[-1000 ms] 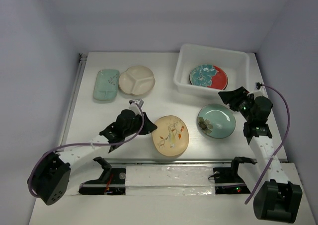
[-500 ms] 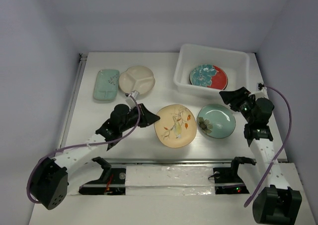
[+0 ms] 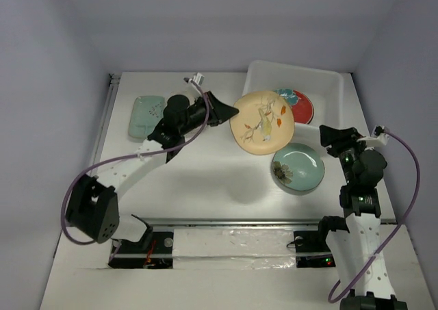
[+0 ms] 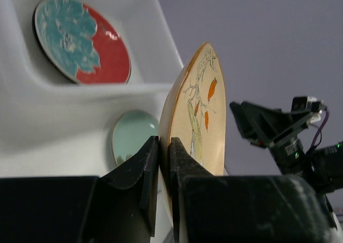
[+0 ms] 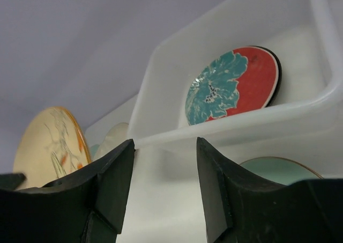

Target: Place the plates into the plastic bin on the countertop

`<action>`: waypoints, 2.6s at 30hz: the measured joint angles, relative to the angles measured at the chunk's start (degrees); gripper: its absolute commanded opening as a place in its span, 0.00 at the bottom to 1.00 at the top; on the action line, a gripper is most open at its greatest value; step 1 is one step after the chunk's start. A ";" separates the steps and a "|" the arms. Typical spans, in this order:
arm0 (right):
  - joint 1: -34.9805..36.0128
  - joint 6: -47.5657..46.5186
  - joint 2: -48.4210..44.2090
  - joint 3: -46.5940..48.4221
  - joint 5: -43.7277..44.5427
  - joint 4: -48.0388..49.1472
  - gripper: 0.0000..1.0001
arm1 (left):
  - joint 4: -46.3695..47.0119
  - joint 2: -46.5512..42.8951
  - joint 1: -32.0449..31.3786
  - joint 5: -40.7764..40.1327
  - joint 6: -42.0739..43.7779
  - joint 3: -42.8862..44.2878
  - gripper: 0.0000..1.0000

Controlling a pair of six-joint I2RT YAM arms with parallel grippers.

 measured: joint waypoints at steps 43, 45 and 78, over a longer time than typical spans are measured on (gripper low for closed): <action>0.00 -0.04 2.64 -0.35 1.99 -2.27 0.28 | -12.13 70.73 -3.56 -5.05 2.62 74.16 0.00; 0.00 -0.04 2.54 -0.35 1.99 -2.27 0.28 | -14.12 71.10 -4.02 -7.28 4.39 74.58 0.05; 0.00 -0.26 1.36 -0.35 2.47 -2.49 0.28 | -14.80 50.80 -13.42 -28.50 31.19 68.76 0.68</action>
